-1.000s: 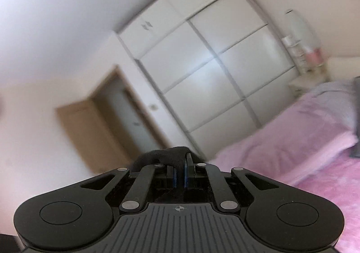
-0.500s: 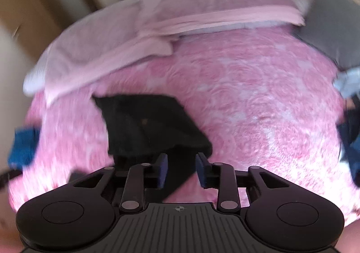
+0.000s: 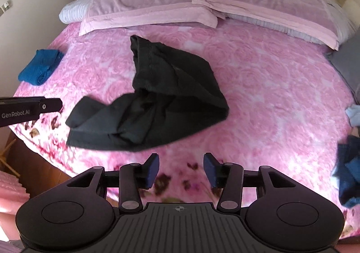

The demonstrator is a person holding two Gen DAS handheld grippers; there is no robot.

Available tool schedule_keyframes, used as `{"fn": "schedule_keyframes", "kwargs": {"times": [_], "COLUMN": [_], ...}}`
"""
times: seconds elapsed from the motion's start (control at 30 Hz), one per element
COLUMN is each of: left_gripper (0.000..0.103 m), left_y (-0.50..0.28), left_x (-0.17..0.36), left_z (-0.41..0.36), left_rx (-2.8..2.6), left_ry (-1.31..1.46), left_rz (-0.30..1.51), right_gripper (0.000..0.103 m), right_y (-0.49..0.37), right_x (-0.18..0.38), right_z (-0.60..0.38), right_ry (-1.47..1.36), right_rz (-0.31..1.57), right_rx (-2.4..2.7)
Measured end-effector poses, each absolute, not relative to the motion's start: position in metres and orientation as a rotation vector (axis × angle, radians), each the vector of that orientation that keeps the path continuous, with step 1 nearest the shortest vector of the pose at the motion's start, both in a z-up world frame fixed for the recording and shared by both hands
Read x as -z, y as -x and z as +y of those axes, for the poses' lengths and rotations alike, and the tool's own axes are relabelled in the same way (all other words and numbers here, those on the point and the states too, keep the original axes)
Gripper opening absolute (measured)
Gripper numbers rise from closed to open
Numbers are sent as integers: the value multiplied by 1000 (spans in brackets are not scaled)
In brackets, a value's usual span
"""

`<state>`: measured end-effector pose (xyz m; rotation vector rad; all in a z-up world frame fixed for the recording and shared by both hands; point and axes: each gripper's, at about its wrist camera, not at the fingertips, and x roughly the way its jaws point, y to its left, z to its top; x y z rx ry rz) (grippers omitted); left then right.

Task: Fold clothes
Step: 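Release the black trousers and hover both grippers above them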

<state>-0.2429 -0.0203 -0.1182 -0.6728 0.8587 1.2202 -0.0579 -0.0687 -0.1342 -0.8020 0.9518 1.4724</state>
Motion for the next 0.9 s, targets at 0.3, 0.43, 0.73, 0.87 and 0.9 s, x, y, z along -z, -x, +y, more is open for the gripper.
{"fn": "schedule_keyframes", "kwargs": {"times": [0.3, 0.43, 0.73, 0.87, 0.9], "left_gripper": [35, 36, 39, 39, 39], "left_y": [227, 223, 210, 203, 201], "left_x": [109, 100, 83, 85, 86], "left_z": [-107, -127, -158, -160, -161], "left_rx": [-1295, -1313, -1339, -1326, -1321], "left_ry": [653, 628, 562, 550, 549], "left_rz": [865, 865, 870, 878, 881], "right_gripper": [48, 48, 48, 48, 48], "right_y": [39, 38, 22, 15, 13], "right_x": [130, 122, 110, 108, 108], "right_z": [-134, -154, -184, -189, -190], "right_ry": [802, 801, 714, 692, 689], "right_rz": [962, 932, 927, 927, 929], "right_rx": [-1519, -1562, -1580, -1568, -1565]}}
